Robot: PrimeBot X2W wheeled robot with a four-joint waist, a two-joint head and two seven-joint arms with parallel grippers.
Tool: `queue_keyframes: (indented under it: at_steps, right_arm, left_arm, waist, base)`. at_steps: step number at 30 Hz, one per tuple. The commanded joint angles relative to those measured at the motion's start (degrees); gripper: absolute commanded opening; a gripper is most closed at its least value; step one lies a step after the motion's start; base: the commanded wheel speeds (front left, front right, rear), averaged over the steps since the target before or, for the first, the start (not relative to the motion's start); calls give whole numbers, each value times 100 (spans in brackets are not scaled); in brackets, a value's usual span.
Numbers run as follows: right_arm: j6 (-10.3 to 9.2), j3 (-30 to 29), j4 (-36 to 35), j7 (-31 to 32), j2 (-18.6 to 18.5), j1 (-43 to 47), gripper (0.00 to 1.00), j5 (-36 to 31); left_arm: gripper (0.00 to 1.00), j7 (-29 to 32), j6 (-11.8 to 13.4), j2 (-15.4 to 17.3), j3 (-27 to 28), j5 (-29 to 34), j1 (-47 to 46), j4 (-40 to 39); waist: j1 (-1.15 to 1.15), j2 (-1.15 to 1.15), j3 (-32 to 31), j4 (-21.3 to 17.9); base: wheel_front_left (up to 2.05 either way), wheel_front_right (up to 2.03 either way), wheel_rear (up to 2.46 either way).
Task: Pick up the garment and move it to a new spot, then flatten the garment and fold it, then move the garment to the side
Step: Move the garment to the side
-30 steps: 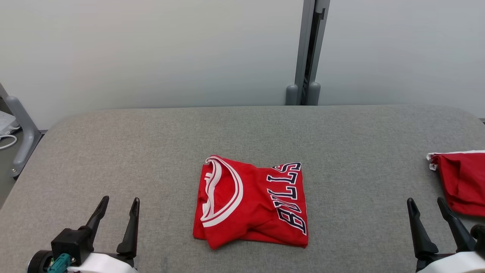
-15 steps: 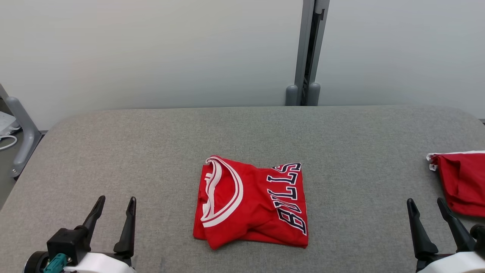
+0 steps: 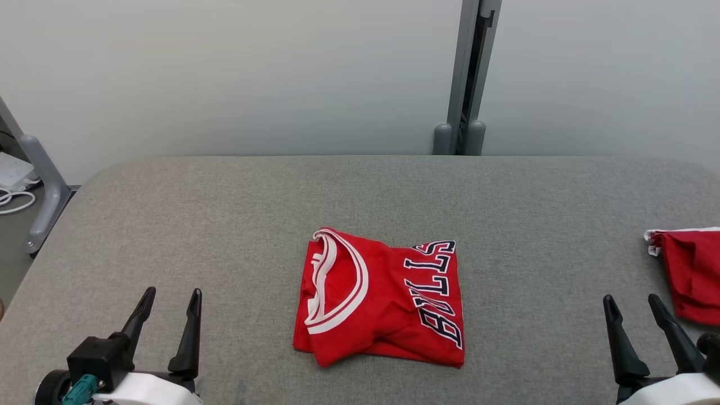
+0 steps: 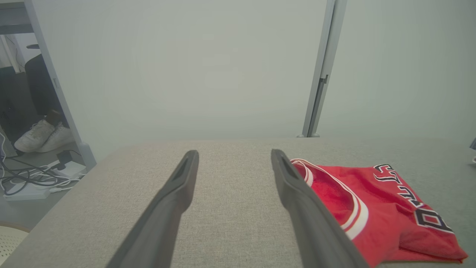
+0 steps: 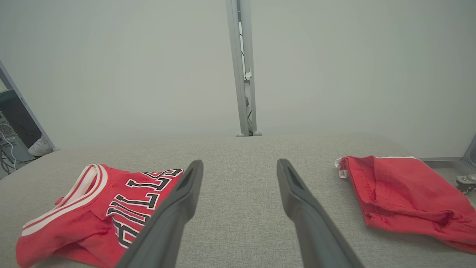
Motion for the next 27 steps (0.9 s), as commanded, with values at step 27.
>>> queue_keyframes:
  at_steps: [27]
  right_arm:
    - [-1, 1554, 2374, 303, -81, -1820, 100, 157]
  left_arm:
    - [100, -442, -369, -310, -433, -77, -1305, 550]
  waist:
    - [0, 0, 1162, 1005]
  base:
    - [0, 0, 0]
